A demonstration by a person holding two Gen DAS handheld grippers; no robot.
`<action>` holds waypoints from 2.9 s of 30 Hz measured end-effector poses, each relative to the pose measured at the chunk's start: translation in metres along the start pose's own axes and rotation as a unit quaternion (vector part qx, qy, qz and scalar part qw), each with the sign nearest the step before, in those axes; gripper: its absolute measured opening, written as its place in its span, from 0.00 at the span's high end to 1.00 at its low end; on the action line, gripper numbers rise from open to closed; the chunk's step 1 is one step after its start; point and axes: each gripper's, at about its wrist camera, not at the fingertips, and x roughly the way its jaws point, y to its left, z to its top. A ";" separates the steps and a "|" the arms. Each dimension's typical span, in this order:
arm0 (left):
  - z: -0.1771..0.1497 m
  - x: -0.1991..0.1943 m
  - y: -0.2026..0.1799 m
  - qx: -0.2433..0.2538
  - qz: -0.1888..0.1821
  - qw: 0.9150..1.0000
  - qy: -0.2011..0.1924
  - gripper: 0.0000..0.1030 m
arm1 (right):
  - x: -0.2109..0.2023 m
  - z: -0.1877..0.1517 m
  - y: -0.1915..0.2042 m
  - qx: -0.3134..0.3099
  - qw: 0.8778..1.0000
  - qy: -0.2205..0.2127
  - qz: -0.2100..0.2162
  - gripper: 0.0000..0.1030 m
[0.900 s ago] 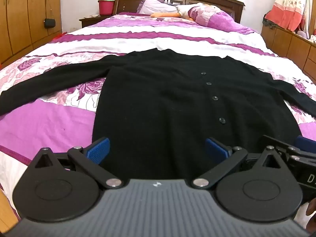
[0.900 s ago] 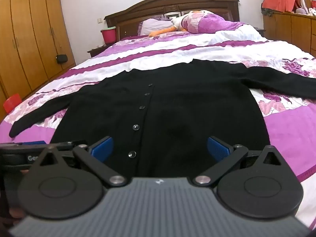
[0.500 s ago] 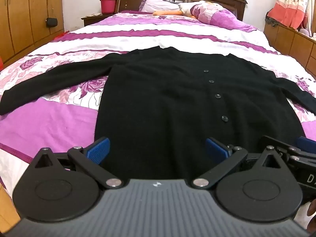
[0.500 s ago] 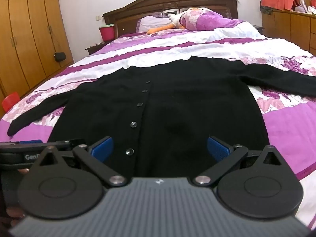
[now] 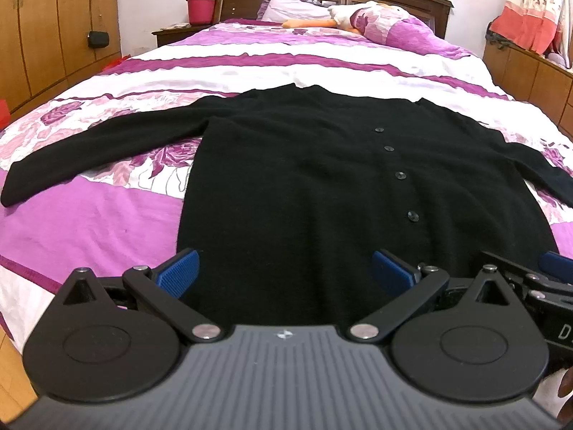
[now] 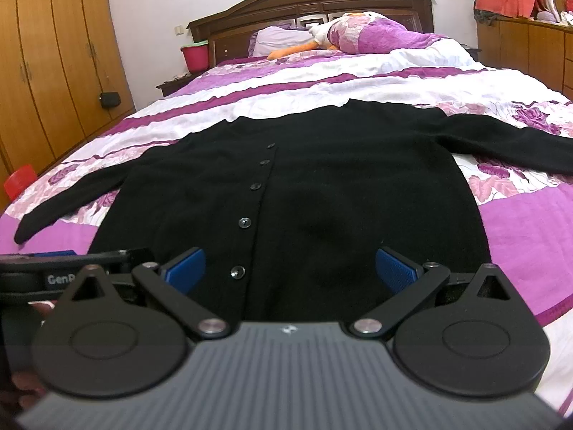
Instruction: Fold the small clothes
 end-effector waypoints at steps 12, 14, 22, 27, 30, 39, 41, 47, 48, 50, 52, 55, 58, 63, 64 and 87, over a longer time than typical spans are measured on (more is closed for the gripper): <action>0.001 0.000 0.001 -0.002 0.001 1.000 -0.001 0.00 | 0.000 0.000 0.002 -0.001 1.000 0.001 0.002 0.00; 0.000 0.000 0.001 -0.001 0.001 1.000 -0.001 0.00 | 0.000 0.000 0.002 -0.001 1.000 0.001 0.002 0.00; 0.000 0.000 0.001 -0.001 0.001 1.000 0.000 0.00 | 0.000 0.000 0.002 -0.002 1.000 0.001 0.002 0.00; 0.000 0.000 0.001 -0.001 0.001 1.000 0.000 0.00 | 0.000 0.000 0.002 -0.002 1.000 0.001 0.002 0.00; 0.000 0.000 0.001 -0.001 0.001 1.000 -0.001 0.00 | 0.000 0.000 0.002 -0.001 1.000 0.001 0.002 0.00; 0.001 0.002 0.003 -0.004 0.001 1.000 0.002 0.00 | 0.000 0.000 0.002 -0.002 1.000 0.001 0.002 0.00; 0.001 0.002 0.003 -0.005 0.001 1.000 0.001 0.00 | 0.000 0.000 0.002 -0.002 1.000 0.001 0.002 0.00; 0.002 0.002 -0.001 -0.004 -0.001 1.000 0.002 0.00 | 0.000 0.001 0.001 -0.002 1.000 0.001 0.003 0.00; 0.001 0.002 -0.001 -0.004 -0.001 1.000 0.003 0.00 | 0.000 0.001 0.001 -0.001 1.000 0.001 0.002 0.00; 0.002 0.002 -0.001 -0.004 -0.001 1.000 0.004 0.00 | 0.000 0.001 0.001 -0.001 1.000 0.001 0.003 0.00; 0.002 0.001 -0.001 -0.005 -0.001 1.000 0.004 0.00 | 0.000 0.001 0.001 -0.002 1.000 0.001 0.003 0.00; 0.002 0.001 -0.001 -0.005 -0.001 1.000 0.004 0.00 | 0.000 0.001 0.001 -0.002 1.000 0.001 0.003 0.00; 0.002 0.001 0.000 -0.005 -0.001 1.000 0.005 0.00 | 0.000 0.001 0.001 -0.002 1.000 0.001 0.003 0.00; 0.003 0.001 -0.001 -0.007 0.000 1.000 0.005 0.00 | 0.000 0.001 0.001 -0.002 1.000 0.001 0.003 0.00; 0.003 0.001 -0.001 -0.007 0.000 1.000 0.005 0.00 | 0.000 0.001 0.001 -0.002 1.000 0.002 0.003 0.00; 0.064 0.044 -0.023 0.017 0.010 1.000 0.005 0.00 | 0.015 0.047 -0.090 0.028 0.996 -0.028 -0.074 0.00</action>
